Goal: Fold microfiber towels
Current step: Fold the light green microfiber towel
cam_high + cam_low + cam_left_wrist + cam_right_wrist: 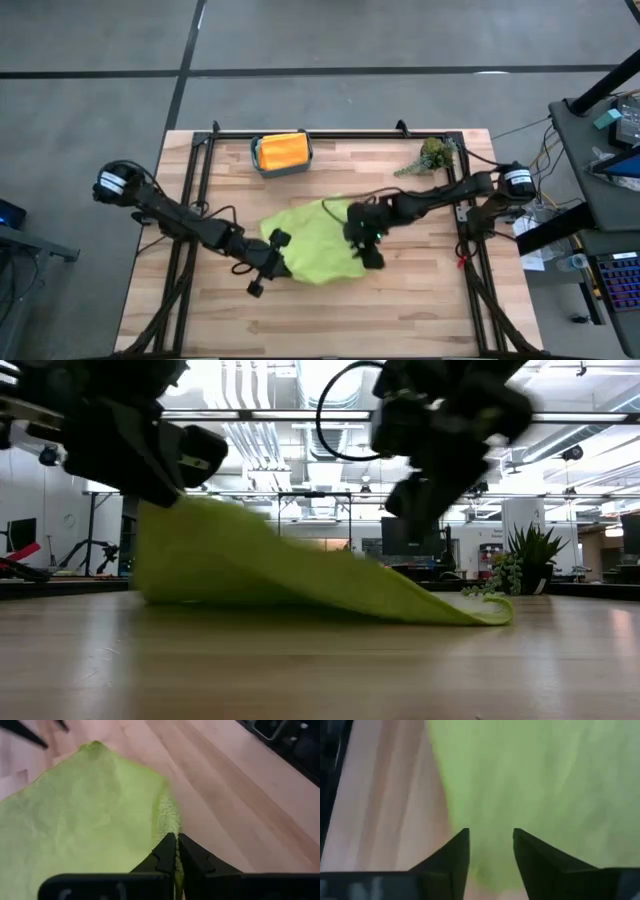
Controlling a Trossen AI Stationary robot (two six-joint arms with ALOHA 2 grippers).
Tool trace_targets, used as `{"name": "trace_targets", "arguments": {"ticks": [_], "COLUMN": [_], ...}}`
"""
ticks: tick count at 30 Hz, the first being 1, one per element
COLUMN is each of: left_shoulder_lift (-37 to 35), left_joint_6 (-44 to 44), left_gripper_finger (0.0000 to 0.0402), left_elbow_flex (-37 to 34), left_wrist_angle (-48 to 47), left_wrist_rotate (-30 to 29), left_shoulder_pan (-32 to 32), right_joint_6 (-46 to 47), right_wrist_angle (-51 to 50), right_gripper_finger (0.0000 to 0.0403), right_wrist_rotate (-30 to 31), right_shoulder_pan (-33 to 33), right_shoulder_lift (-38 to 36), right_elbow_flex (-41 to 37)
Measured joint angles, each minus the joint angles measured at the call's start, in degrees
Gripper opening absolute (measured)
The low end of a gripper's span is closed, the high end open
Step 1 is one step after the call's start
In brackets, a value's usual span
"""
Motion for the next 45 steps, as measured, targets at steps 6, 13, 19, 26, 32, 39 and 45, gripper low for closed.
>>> {"name": "trace_targets", "arguments": {"ticks": [6,13,19,26,32,39,45], "left_shoulder_lift": [1.99,2.88,2.84,2.84,2.84,2.84,2.79], "left_joint_6": [-0.38,-3.92,-6.19,-6.31,-6.98,-14.89,-19.81], "left_gripper_finger": [0.0000,0.0000,0.0000,0.0000,0.0000,0.0000,0.0000], "left_elbow_flex": [0.00,-0.04,-0.07,-0.09,-0.09,-0.09,-0.09], "left_wrist_angle": [-0.08,-0.12,-0.73,-2.06,-2.61,-9.06,-9.42], "left_wrist_rotate": [-3.39,-7.11,-7.34,-7.32,-7.28,-7.23,-5.49], "left_shoulder_pan": [-4.81,-7.00,-7.27,-7.46,-7.53,-7.66,-8.51], "right_joint_6": [1.92,1.05,-0.07,-0.03,0.23,-0.58,0.74], "right_wrist_angle": [-5.02,-3.94,-0.71,3.27,5.04,5.65,5.52], "right_gripper_finger": [0.0165,0.0147,0.0134,0.0133,0.0112,0.0015,0.0009], "right_wrist_rotate": [-0.35,5.60,10.83,16.30,16.18,15.91,16.19], "right_shoulder_pan": [6.65,10.13,13.23,14.13,14.15,14.46,15.10], "right_shoulder_lift": [0.24,0.66,2.59,5.30,6.86,5.90,3.11], "right_elbow_flex": [-1.39,-3.32,-5.02,-5.42,-5.41,-5.39,-4.97]}}
